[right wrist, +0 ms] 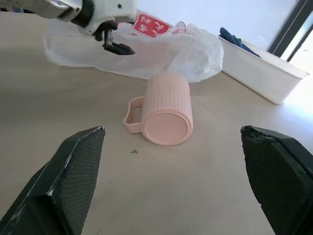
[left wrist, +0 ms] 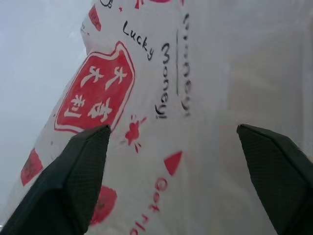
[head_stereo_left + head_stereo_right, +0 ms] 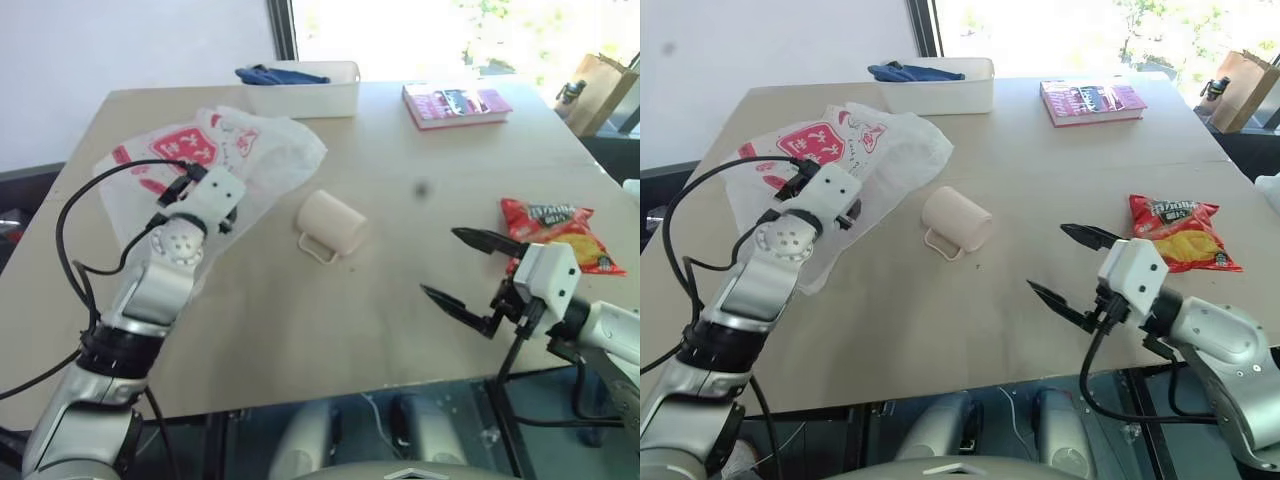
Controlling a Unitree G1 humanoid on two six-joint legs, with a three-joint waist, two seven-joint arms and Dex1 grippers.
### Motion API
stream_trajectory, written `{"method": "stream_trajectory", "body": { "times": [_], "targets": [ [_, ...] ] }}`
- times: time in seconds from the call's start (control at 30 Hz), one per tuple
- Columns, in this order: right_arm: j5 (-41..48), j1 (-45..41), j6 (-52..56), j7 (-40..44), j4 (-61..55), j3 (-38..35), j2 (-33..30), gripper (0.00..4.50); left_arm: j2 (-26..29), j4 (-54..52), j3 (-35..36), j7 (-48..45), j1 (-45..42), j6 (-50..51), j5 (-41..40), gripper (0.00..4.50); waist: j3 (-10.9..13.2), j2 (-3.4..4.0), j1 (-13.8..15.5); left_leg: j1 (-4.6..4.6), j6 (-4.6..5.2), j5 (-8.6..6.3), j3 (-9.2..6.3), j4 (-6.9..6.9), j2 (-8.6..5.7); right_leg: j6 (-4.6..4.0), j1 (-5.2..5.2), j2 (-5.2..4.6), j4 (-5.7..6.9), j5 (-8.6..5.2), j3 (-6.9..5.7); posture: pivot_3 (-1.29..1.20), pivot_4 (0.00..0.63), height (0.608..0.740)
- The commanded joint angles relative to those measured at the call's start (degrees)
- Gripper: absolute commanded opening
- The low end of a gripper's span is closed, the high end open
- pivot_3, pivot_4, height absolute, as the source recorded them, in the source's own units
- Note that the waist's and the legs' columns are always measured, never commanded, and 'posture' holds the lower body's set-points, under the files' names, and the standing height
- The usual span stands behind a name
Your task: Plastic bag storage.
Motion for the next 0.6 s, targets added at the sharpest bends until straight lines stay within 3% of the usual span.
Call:
{"method": "stream_trajectory", "body": {
  "times": [0.03, 0.17, 0.2, 0.4, 0.53, 0.6],
  "targets": [
    [-2.18, -2.9, 2.38, -2.71, -0.12, 2.48, 0.37, 4.5, -0.44, 1.68, 2.78, -0.6, -2.42, -3.65, 1.18, 2.16, 0.0, 0.0, -0.1, 0.0, 0.0, 0.0, 0.01, 0.0, 0.0, 0.0, -0.02, -0.03, 0.0, 0.0, 0.01, 0.0, 0.15, 0.74],
    [-6.9, -11.53, 9.1, -6.64, 5.01, 9.99, 2.11, 4.5, -3.09, 0.56, 7.2, -2.15, -5.07, -0.7, -1.8, 0.24, 0.01, -0.02, -0.03, -0.06, 0.0, 0.0, 0.01, 0.0, -0.03, -0.01, -0.09, -0.21, 0.01, 0.01, -0.01, 0.0, 0.15, 0.74],
    [-8.36, -14.09, 10.18, -7.41, 6.77, 12.12, 3.0, 4.5, -3.5, -0.02, 7.87, -2.83, -5.75, 0.56, -2.26, 0.05, 0.02, -0.05, -0.09, -0.07, 0.0, 0.0, 0.01, 0.01, -0.03, -0.01, -0.09, -0.21, 0.02, 0.01, -0.02, 0.0, 0.15, 0.74],
    [-10.57, -28.51, 17.12, -7.05, 14.68, 21.86, 10.34, 4.5, -4.62, -2.64, 11.5, -4.76, -11.12, 10.4, -4.04, 0.05, 0.03, -0.06, -0.14, -0.16, 0.0, 0.01, -0.02, 0.01, -0.12, -0.01, -0.19, -0.1, 0.06, 0.02, -0.06, 0.0, 0.15, 0.74],
    [-6.21, -35.61, 14.62, 8.28, 17.87, 26.27, 8.59, 4.5, -4.82, -4.53, 11.36, -4.85, -12.46, 13.46, -3.38, 0.05, 0.03, -0.06, -0.12, -0.27, 0.0, 0.01, -0.05, 0.01, -0.14, 0.0, -0.31, -0.06, 0.04, 0.02, -0.07, 0.0, 0.15, 0.74],
    [-5.57, -37.88, 14.65, 12.06, 20.33, 27.43, 8.15, 4.5, -4.99, -5.2, 11.3, -4.81, -12.38, 14.25, -3.21, 0.05, 0.03, -0.07, -0.11, -0.31, 0.01, 0.0, -0.07, 0.01, -0.17, 0.01, -0.31, -0.09, 0.01, 0.01, -0.09, 0.0, 0.15, 0.74]
  ]
}}
